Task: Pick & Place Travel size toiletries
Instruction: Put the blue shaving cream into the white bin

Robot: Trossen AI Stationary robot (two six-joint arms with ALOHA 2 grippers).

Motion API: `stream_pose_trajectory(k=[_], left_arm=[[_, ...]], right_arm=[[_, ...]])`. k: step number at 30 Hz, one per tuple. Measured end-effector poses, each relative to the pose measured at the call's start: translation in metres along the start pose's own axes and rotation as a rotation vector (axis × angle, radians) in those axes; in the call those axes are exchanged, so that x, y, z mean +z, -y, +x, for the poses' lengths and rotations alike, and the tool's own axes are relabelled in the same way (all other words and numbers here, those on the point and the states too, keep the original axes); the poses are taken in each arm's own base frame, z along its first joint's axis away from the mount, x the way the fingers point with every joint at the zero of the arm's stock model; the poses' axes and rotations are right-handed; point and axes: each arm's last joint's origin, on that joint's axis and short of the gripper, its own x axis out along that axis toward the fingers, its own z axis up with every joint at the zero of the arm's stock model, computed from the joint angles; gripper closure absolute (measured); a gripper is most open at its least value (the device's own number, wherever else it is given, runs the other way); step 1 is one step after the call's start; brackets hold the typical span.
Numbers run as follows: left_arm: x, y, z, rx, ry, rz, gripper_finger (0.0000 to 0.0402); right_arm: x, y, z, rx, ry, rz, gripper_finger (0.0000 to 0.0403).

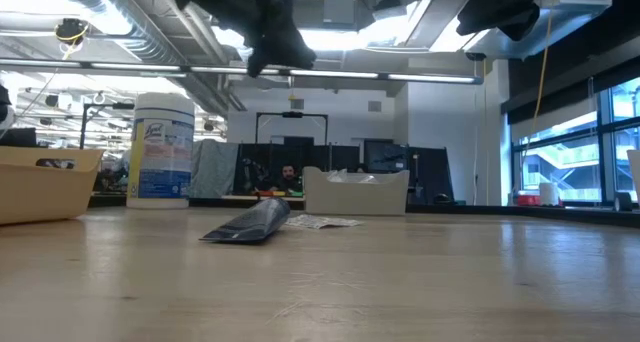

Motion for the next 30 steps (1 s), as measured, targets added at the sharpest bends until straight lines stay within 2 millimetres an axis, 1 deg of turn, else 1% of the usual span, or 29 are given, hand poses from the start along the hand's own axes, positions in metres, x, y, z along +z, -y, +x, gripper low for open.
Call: stream_pose_trajectory(k=[5, 12, 19, 30], left_arm=[[-0.020, 0.015, -0.007, 0.070, -0.030, 0.039, 0.0325], [-0.045, 0.034, -0.026, 0.115, 0.000, 0.085, 0.0325], [-0.066, 0.050, -0.044, 0.103, 0.052, 0.121, 0.0325], [-0.101, 0.069, -0.062, 0.054, 0.104, 0.191, 0.0325]], right_arm=[[0.000, 0.000, 0.000, 0.000, 0.000, 0.000, 0.0303], [0.000, 0.000, 0.000, 0.002, -0.001, 0.000, 0.0316], [0.000, 0.000, 0.000, 0.000, 0.000, 0.000, 0.0332], [0.000, 0.000, 0.000, 0.000, 0.000, 0.000, 0.0344]])
